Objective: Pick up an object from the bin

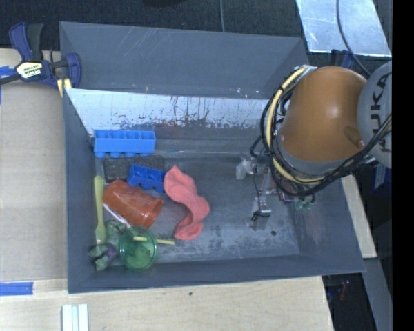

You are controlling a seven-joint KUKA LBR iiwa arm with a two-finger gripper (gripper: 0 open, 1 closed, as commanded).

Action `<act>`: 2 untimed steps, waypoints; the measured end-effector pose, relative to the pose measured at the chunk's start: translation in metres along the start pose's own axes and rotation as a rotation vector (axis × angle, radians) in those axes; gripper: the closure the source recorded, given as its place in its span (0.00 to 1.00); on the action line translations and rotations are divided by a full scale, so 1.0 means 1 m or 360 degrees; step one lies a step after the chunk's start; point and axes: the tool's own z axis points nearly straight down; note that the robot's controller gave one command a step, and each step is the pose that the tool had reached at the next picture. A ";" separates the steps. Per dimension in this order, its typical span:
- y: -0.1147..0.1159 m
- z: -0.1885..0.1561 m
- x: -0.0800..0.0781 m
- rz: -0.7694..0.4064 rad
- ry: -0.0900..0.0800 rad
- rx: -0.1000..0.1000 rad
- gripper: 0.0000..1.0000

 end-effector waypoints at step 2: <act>0.068 0.019 -0.009 0.0152 -0.0012 -0.0001 0.00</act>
Offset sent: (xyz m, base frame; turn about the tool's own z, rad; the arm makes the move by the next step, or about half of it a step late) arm 0.0098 0.0862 -0.0250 0.1117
